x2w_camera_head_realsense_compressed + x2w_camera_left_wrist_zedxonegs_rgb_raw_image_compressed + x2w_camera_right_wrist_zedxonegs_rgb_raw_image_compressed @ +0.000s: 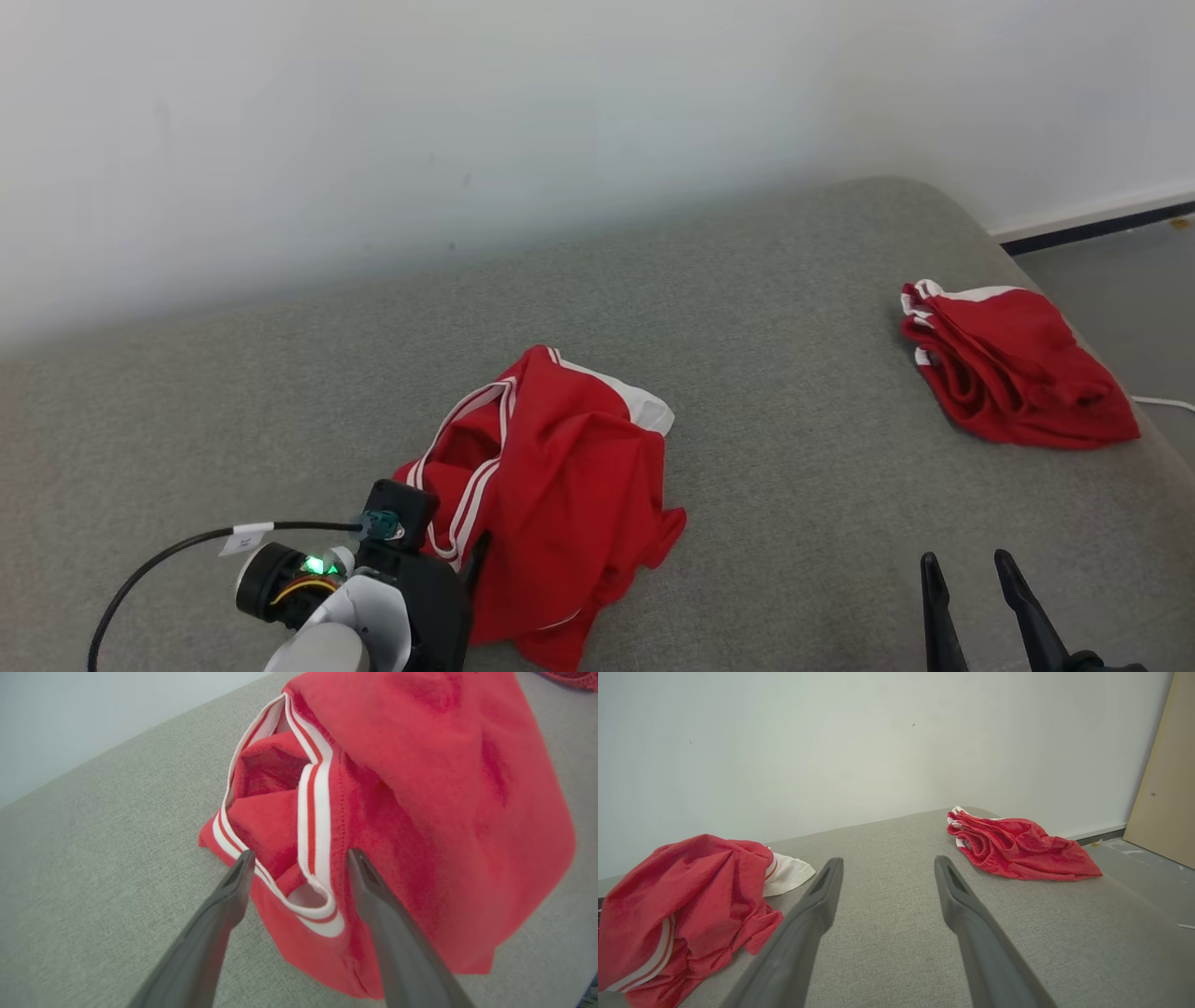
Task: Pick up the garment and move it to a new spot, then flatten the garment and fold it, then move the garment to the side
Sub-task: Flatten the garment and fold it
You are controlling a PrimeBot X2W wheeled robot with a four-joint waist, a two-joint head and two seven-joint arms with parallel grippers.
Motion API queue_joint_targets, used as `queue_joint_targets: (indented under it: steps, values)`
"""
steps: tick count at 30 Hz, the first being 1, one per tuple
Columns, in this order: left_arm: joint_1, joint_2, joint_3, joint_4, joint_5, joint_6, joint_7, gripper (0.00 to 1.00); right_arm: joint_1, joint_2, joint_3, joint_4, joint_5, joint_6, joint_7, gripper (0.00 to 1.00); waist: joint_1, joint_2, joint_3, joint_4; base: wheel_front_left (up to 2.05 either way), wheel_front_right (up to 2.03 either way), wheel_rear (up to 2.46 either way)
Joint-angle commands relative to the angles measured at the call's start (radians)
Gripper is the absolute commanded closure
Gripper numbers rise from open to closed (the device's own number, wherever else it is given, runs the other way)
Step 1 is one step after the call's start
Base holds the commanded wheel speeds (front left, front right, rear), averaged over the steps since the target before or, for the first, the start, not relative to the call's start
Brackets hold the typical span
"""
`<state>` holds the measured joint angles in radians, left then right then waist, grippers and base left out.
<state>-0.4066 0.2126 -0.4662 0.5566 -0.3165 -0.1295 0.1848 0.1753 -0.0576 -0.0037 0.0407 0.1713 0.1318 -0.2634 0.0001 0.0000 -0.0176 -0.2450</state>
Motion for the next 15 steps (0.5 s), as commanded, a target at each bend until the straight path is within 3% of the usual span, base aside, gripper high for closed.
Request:
queue_joint_targets:
  steps: [1,11,12,13,14,15]
  values:
    - [-0.014,0.003,-0.011,0.006,-0.017,-0.001,0.012,0.0,-0.007,-0.004,0.001,-0.003,0.002,-0.003,-0.001,0.0,-0.0001,0.0,0.017,-0.044,0.0,0.0,0.0]
    - [-0.063,0.037,-0.129,0.01,-0.122,-0.001,0.101,0.0,-0.011,-0.006,-0.007,-0.008,0.003,-0.003,-0.001,0.0,-0.0001,0.0,0.02,-0.06,0.0,0.0,0.0]
    - [-0.067,0.036,-0.139,0.01,-0.13,-0.001,0.109,0.08,-0.012,-0.006,-0.005,-0.008,0.002,-0.003,-0.001,0.0,-0.0001,0.0,0.02,-0.058,0.0,0.0,0.0]
    - [-0.071,0.037,-0.152,0.01,-0.134,-0.001,0.117,0.27,-0.012,-0.005,-0.004,-0.008,0.002,-0.003,-0.001,0.0,-0.0001,0.0,0.02,-0.057,0.0,0.0,0.0]
    - [-0.075,0.036,-0.161,0.011,-0.142,-0.001,0.124,0.68,-0.013,-0.005,-0.004,-0.008,0.002,-0.003,-0.001,0.0,-0.0001,0.0,0.02,-0.056,0.0,0.0,0.0]
    - [-0.082,0.034,-0.18,0.011,-0.151,-0.001,0.144,1.0,-0.014,-0.004,-0.003,-0.008,0.001,-0.003,-0.001,0.0,-0.0001,0.0,0.019,-0.052,0.0,0.0,0.0]
